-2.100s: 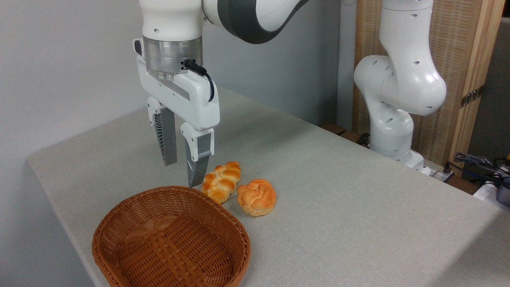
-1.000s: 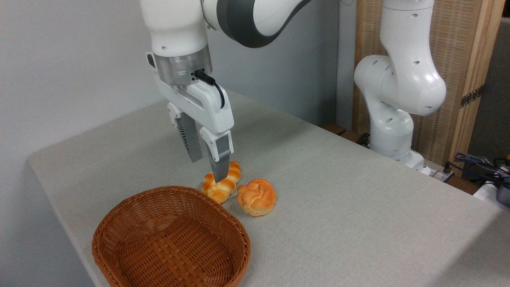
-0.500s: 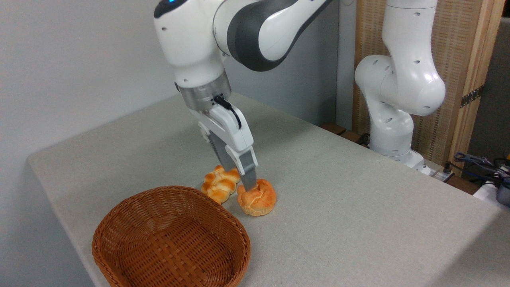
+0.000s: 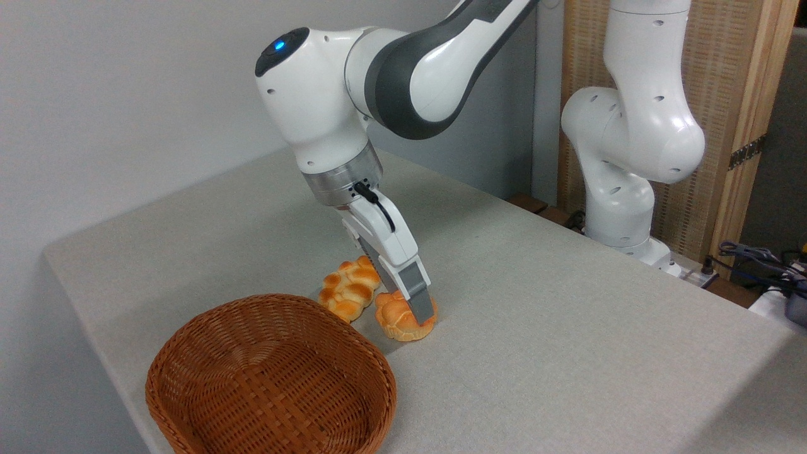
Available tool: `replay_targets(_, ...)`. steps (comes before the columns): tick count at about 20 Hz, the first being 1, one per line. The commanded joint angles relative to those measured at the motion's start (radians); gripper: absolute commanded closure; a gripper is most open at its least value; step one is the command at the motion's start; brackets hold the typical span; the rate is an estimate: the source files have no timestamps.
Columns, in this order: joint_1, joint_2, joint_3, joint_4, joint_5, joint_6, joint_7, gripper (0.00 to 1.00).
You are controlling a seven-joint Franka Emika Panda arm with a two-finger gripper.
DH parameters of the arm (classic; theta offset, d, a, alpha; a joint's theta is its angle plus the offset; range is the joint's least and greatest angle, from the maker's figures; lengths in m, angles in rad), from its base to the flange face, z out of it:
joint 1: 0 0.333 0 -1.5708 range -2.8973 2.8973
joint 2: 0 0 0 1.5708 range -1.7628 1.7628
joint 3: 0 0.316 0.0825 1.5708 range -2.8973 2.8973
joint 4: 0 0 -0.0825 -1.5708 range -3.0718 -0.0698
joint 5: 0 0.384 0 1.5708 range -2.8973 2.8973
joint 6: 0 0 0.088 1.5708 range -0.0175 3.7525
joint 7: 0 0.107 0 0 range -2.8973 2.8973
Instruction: Put bread into the basket
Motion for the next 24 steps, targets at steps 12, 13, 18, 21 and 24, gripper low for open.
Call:
replay_targets(12,-0.028,0.040,-0.003,-0.004,0.008,0.037,0.023,0.56)
replay_targets(13,-0.028,0.040,-0.003,-0.004,0.008,0.037,0.023,0.57)
replay_targets(18,-0.028,0.040,-0.003,-0.004,0.006,0.037,0.023,0.57)
replay_targets(21,-0.028,0.038,-0.005,-0.003,0.005,0.037,0.023,0.57)
replay_targets(24,-0.030,0.026,-0.025,0.003,0.002,0.020,0.021,0.57)
